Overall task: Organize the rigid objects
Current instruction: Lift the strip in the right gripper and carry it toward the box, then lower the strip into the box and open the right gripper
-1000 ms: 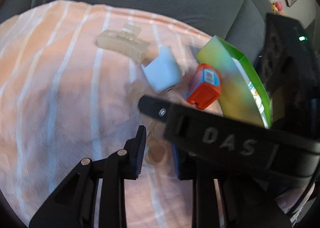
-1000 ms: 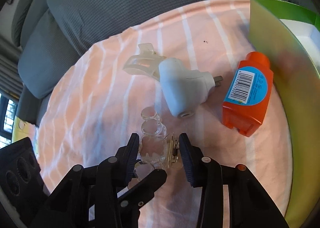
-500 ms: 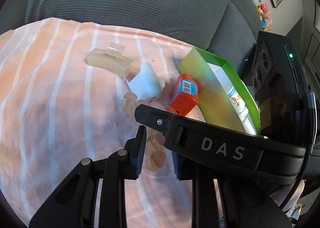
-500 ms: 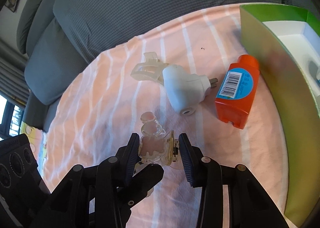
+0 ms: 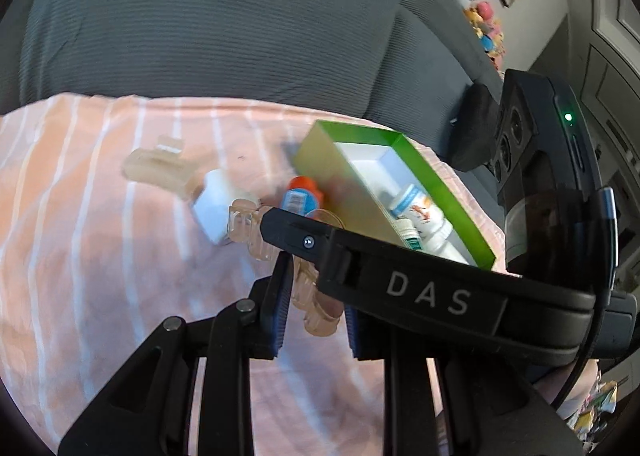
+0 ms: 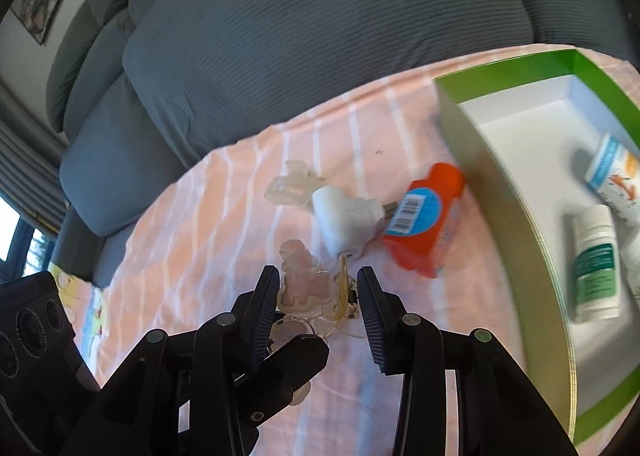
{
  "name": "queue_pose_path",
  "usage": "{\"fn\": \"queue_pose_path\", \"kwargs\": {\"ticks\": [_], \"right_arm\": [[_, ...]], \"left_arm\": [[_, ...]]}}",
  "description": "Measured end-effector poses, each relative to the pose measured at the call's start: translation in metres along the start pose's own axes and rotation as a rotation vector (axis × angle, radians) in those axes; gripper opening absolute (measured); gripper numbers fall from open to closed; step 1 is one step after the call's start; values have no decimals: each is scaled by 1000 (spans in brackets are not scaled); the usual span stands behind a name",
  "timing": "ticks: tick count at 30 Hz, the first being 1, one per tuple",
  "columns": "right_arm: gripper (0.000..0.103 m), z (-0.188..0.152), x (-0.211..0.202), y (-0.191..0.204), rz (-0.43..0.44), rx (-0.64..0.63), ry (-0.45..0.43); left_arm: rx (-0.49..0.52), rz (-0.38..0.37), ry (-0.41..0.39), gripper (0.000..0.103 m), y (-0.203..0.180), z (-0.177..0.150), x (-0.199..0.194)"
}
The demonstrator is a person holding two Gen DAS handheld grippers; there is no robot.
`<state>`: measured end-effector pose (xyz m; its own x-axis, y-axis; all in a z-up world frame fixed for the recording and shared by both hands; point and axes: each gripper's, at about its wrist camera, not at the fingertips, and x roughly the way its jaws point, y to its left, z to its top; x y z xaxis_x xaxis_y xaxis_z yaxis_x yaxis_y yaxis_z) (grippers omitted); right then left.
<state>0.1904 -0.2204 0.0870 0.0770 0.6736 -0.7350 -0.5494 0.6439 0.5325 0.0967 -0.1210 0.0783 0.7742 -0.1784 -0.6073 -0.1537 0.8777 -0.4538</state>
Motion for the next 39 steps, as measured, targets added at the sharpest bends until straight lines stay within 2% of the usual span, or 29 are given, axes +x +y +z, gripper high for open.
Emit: {"fn": "queue_pose_path", "kwargs": {"ticks": [5, 10, 25, 30, 39], "right_arm": [[43, 2, -28, -17, 12, 33, -67], [43, 7, -49, -37, -14, 72, -122], [43, 19, -90, -110, -96, 246, -211], [43, 19, -93, -130, -127, 282, -204], [43, 21, -83, -152, -157, 328, -157]], "left_arm": [[63, -24, -11, 21, -25, 11, 8], [103, -58, -10, 21, -48, 22, 24], [178, -187, 51, 22, -108, 37, 79], [152, -220, 92, 22, -112, 37, 97], [114, -236, 140, 23, -108, 36, 116]]}}
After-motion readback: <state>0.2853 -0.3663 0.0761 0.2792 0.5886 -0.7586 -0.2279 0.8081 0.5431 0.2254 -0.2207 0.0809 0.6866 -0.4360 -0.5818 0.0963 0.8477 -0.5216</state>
